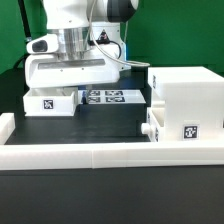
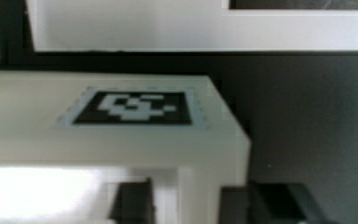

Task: Assemble drawer

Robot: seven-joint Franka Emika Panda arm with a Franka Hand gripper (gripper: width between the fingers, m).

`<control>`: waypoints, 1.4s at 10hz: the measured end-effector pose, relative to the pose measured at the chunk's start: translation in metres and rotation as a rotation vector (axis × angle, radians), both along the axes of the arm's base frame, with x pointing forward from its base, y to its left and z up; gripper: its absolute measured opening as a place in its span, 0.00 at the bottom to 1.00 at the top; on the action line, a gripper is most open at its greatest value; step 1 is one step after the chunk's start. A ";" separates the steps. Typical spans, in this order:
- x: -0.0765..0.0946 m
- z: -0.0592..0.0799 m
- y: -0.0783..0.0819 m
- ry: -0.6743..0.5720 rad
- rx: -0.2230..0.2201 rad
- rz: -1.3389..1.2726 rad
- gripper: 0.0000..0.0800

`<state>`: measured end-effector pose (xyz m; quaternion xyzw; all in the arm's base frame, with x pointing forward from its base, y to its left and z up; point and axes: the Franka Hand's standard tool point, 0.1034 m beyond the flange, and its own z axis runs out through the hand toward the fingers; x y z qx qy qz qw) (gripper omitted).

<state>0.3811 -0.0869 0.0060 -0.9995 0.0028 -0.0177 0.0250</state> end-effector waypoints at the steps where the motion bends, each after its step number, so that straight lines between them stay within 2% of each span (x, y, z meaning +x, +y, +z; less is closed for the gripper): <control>1: 0.000 0.000 0.000 0.000 0.000 0.001 0.12; 2: 0.000 0.000 0.000 0.000 0.000 0.001 0.12; 3: 0.000 0.000 0.000 -0.001 0.000 0.001 0.05; 9: 0.003 0.002 0.001 0.000 0.001 0.009 0.05; 12: 0.033 0.030 0.016 0.038 0.031 0.110 0.05; 14: 0.049 0.047 0.019 0.028 0.032 0.170 0.05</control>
Offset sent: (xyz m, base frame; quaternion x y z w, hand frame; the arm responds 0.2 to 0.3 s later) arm 0.0000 0.0000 0.0000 0.0000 0.0000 0.0000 1.0000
